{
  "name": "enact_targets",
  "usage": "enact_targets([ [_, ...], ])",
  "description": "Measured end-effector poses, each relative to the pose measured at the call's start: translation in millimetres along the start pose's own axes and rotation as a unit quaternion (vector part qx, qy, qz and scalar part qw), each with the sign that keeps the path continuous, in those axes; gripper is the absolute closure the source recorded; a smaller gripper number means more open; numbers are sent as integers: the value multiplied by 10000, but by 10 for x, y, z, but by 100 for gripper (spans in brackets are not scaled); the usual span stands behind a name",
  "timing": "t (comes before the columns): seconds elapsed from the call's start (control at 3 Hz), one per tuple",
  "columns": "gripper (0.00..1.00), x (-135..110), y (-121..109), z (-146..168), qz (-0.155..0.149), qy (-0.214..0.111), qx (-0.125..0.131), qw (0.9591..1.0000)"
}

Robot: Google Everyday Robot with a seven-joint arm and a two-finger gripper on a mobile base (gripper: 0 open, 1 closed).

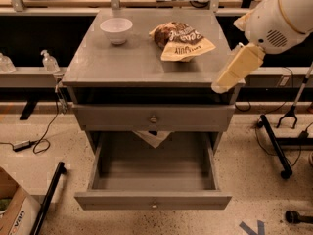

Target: Place brown chip bag into middle drawer

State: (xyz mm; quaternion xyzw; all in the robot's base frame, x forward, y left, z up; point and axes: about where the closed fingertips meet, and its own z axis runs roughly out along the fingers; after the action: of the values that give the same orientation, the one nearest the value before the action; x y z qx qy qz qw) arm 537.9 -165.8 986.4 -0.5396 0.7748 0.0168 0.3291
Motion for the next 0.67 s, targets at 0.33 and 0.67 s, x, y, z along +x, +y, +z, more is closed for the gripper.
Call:
enact_targets([
  [0.33, 0, -10, -26, 23, 12, -30, 21, 10000],
  [0.67, 0, -59, -125, 142, 380, -301, 119, 9988],
])
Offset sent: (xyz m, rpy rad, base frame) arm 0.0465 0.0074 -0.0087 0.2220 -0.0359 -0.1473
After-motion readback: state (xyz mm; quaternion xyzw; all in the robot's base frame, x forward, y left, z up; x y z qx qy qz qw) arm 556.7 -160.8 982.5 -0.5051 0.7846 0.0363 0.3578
